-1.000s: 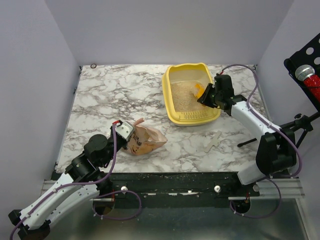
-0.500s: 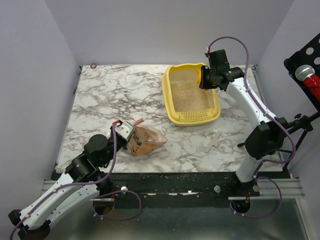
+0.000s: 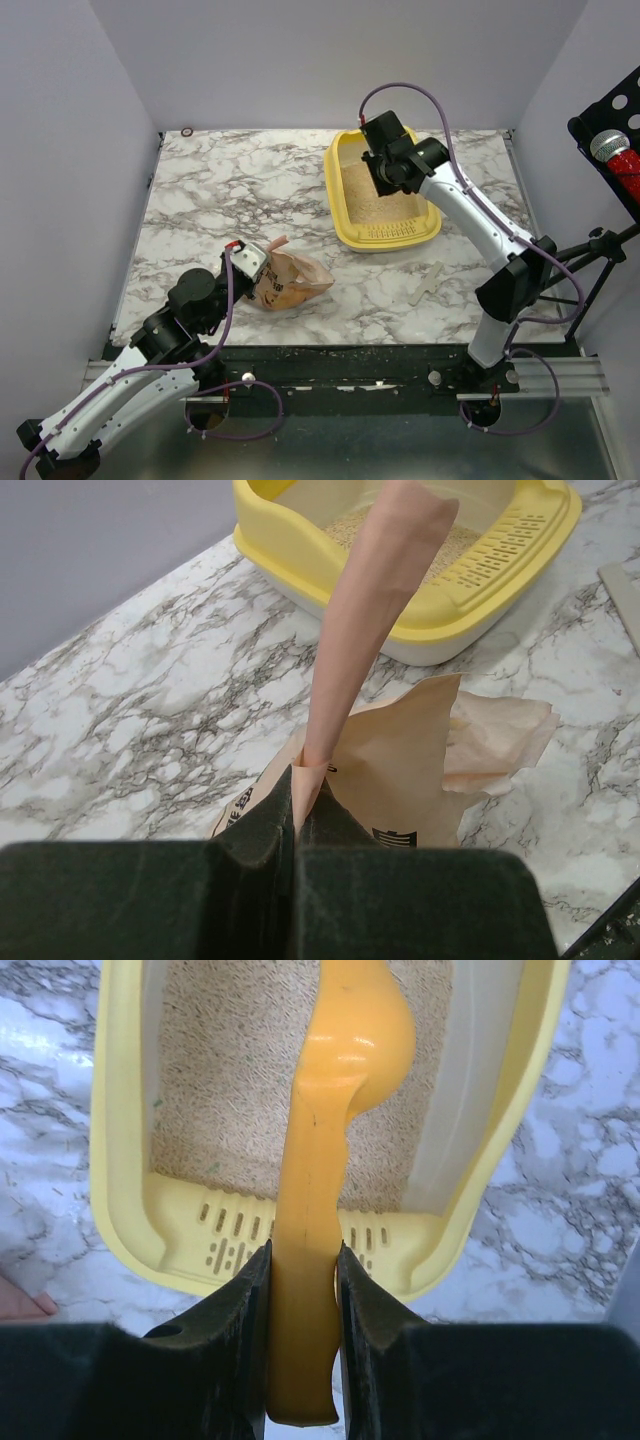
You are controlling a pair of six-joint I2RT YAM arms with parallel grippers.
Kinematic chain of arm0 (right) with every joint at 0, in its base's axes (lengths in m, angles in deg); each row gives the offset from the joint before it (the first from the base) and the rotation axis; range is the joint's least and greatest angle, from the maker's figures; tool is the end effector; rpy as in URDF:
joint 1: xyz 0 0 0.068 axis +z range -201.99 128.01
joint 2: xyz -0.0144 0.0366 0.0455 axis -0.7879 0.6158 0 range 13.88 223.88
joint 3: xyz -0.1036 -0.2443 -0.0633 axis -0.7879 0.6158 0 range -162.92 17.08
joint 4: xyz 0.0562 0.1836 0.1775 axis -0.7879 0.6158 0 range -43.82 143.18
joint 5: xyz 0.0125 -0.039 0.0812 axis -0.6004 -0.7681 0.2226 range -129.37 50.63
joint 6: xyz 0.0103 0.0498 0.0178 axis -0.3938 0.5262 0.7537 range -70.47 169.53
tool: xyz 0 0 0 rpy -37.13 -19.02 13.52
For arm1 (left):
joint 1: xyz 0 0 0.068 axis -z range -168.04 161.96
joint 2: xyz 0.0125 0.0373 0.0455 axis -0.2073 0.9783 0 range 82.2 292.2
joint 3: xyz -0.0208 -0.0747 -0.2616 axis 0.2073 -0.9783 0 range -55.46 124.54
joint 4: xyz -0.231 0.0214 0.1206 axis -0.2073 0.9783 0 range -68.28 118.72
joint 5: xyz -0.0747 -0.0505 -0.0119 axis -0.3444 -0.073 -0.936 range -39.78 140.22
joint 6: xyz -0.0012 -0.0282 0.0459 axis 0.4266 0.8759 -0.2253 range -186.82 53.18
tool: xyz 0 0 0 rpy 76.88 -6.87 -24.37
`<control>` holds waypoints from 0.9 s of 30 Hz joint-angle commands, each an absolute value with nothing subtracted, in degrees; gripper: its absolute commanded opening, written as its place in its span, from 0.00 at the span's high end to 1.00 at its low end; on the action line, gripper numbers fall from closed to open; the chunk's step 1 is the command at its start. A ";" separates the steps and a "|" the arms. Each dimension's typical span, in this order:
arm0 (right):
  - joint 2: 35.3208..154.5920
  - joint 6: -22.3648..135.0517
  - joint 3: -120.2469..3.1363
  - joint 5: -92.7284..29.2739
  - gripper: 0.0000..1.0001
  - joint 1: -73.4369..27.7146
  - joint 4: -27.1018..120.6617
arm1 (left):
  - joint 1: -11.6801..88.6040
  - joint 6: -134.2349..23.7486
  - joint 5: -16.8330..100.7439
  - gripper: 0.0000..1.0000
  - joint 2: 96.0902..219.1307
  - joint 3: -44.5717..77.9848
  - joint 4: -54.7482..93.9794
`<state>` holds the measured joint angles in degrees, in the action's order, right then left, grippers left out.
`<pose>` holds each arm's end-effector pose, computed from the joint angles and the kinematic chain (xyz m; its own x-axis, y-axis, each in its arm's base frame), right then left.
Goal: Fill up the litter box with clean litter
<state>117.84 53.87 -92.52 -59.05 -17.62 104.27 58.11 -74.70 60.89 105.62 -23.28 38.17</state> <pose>0.3264 0.2087 0.3682 -0.6800 -0.3787 -0.6279 -0.3115 0.9244 -0.2202 0.0869 -0.0810 0.3006 -0.0121 0.2069 -0.9783 0.5886 0.7924 0.1603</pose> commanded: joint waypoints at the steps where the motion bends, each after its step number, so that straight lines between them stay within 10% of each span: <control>1: 110.22 53.39 -88.05 -65.83 1.00 -16.13 106.22 | 58.37 -73.68 61.29 1.00 105.14 -21.01 33.76; 27: 76.63 50.67 -63.60 -13.70 1.00 -10.51 107.18 | 58.37 -73.94 61.82 1.00 105.67 -21.10 33.76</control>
